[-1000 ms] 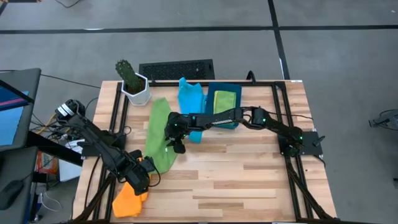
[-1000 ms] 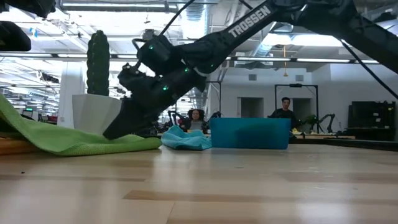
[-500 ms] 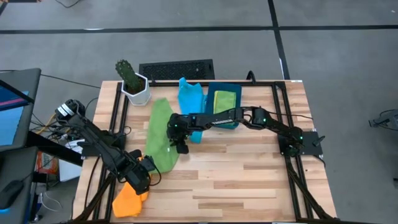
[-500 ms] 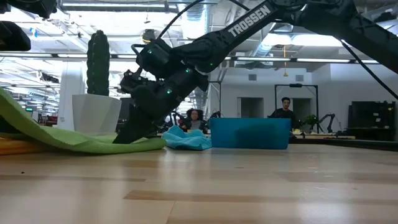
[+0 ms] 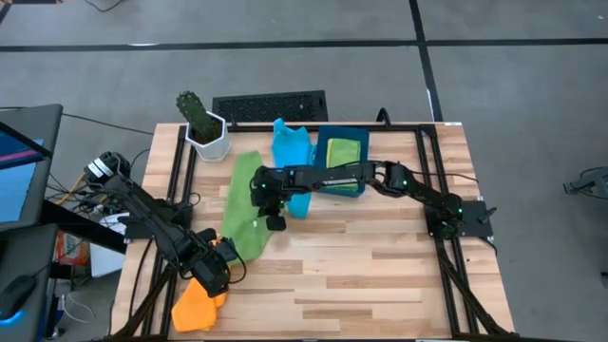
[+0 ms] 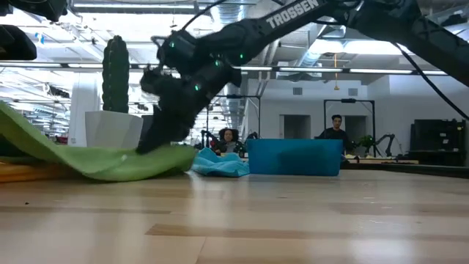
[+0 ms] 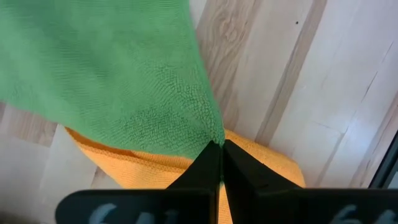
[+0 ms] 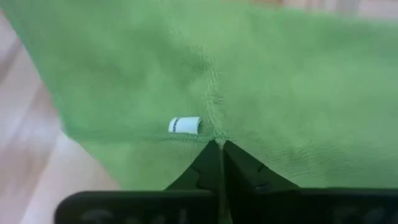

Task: Fold microfiber towels
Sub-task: Fold the green towel

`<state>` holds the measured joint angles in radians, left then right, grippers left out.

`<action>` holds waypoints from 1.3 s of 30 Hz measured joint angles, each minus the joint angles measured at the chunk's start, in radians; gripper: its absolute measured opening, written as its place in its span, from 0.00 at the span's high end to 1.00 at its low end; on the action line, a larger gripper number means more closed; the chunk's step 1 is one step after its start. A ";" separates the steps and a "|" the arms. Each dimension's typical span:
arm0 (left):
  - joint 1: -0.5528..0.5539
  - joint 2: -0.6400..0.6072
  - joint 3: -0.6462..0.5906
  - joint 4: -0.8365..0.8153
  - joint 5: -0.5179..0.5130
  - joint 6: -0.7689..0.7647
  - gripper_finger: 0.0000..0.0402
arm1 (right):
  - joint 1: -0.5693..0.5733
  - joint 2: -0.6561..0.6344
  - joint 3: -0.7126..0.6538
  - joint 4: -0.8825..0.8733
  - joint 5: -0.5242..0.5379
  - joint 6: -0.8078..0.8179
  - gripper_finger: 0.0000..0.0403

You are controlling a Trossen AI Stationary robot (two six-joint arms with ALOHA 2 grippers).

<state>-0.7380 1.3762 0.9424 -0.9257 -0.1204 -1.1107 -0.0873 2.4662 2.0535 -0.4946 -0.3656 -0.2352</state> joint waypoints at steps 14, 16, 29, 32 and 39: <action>-0.002 0.000 0.000 0.000 -0.036 0.042 1.00 | -0.041 -0.276 0.024 -0.214 -0.060 -0.030 0.92; -0.002 0.000 0.000 -0.001 -0.047 0.043 1.00 | -0.041 -0.325 0.024 -0.244 -0.062 -0.035 0.91; 0.005 -0.004 0.014 0.008 -0.118 0.085 1.00 | -0.039 -0.577 0.021 -0.366 -0.069 -0.012 0.93; 0.027 -0.008 0.060 -0.037 -0.131 0.123 1.00 | -0.036 -0.605 0.021 -0.396 -0.007 -0.003 0.94; 0.142 -0.009 0.318 -0.345 -0.223 0.352 1.00 | -0.071 -0.664 0.025 -0.472 0.189 0.016 0.94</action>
<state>-0.5957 1.3674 1.2602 -1.2707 -0.3436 -0.7582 -0.1584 1.8024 2.0789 -0.9666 -0.1766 -0.2196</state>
